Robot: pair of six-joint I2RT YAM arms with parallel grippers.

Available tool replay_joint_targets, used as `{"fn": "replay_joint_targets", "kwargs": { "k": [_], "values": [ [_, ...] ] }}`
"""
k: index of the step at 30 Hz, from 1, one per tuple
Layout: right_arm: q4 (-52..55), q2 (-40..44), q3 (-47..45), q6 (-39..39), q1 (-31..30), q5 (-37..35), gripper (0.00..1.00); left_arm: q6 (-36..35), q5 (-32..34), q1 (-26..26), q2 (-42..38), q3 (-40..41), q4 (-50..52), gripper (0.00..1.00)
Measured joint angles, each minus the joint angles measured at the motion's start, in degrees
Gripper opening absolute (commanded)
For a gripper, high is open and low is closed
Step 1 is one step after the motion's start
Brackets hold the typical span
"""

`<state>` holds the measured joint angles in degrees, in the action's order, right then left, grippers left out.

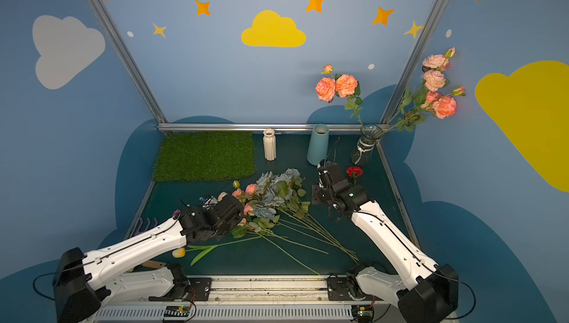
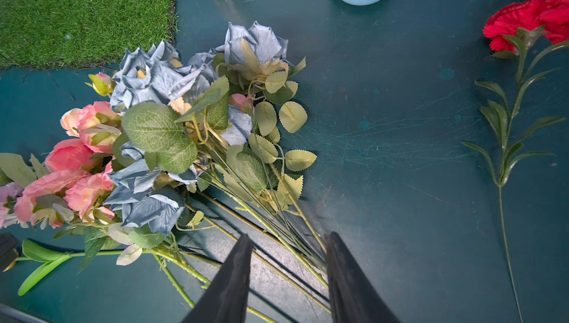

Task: Place the pink flowers into the vase
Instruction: Pick up the flower at the center of the board.

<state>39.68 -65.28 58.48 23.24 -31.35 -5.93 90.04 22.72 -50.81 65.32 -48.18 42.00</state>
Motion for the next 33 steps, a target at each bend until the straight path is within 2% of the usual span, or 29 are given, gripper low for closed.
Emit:
{"fn": "replay_joint_targets", "kwargs": {
  "k": [5, 14, 25, 33],
  "values": [
    [-1.1, 0.5, -1.5, 0.0, 0.0, -0.2, 0.42, 1.1, -1.8, 0.0, 0.3, 2.7, -3.6, 0.41],
    [-3.0, 2.3, -3.8, -0.2, 0.0, -0.5, 0.41, 1.9, -8.0, -2.0, 9.2, 2.9, -14.2, 0.41],
    [-4.0, 3.0, -4.8, -0.2, 0.0, -0.7, 0.41, 1.4, -15.9, -6.4, 20.9, -2.2, -20.0, 0.39],
    [-4.5, 4.4, -5.5, -0.2, 0.0, -1.1, 0.41, 0.3, -20.1, -7.0, 26.7, -5.6, -23.6, 0.37]
  ]
}}
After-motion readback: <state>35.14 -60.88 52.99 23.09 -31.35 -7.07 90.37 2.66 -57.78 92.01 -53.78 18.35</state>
